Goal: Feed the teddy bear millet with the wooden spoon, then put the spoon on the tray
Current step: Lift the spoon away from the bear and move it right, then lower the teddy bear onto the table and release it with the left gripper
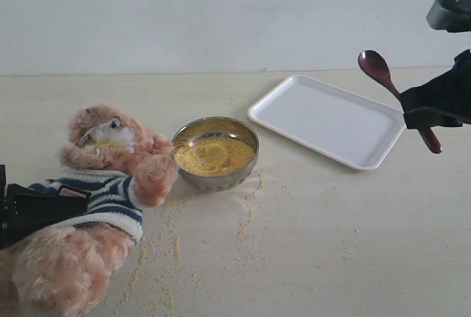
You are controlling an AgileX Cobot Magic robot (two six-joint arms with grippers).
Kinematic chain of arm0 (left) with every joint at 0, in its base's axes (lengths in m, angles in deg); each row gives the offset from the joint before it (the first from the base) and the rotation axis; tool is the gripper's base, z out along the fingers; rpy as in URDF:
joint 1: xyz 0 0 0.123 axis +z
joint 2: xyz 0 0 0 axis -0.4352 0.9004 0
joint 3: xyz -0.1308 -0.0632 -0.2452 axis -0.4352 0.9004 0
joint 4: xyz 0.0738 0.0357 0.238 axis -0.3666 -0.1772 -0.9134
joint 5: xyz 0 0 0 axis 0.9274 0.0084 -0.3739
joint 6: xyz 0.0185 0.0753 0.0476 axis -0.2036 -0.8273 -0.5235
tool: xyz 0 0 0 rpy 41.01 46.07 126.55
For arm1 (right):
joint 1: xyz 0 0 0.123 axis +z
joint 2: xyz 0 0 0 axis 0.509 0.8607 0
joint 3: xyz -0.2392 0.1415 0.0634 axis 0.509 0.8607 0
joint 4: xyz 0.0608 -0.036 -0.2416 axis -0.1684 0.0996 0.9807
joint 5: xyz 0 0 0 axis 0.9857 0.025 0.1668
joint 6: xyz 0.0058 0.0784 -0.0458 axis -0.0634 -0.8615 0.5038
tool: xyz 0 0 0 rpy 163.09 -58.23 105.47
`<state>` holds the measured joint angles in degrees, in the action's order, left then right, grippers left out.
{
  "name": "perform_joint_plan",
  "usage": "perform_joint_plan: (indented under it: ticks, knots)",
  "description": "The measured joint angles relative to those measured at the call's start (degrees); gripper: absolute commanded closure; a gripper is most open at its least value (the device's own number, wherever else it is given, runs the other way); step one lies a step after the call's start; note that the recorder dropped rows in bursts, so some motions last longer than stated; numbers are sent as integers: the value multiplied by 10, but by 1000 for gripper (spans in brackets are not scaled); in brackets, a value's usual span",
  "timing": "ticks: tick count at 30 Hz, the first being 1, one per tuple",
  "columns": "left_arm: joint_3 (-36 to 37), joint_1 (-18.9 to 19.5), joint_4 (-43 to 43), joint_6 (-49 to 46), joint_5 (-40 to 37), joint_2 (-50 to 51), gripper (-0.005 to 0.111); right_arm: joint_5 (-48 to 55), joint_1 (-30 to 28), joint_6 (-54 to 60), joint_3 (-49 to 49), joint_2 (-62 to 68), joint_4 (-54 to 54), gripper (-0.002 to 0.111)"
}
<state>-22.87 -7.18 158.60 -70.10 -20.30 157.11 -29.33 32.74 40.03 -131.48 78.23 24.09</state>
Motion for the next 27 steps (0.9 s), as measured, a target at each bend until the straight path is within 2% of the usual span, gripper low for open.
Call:
perform_joint_plan:
  ticks: [6, 13, 21, 27]
  knots:
    - [-16, 0, 4, -2, 4, 0, 102, -77, 0, 35, 26, 16, -43, 108]
    - [-21, 0, 9, -13, 21, 0, 102, -90, 0, 120, 32, 39, -126, 108]
    - [-21, 0, 66, -49, 73, 1, 102, -95, 0, 132, 32, 39, -147, 108]
    - [-39, 0, 70, -86, 74, 9, 102, -95, 0, 133, 32, 39, -159, 108]
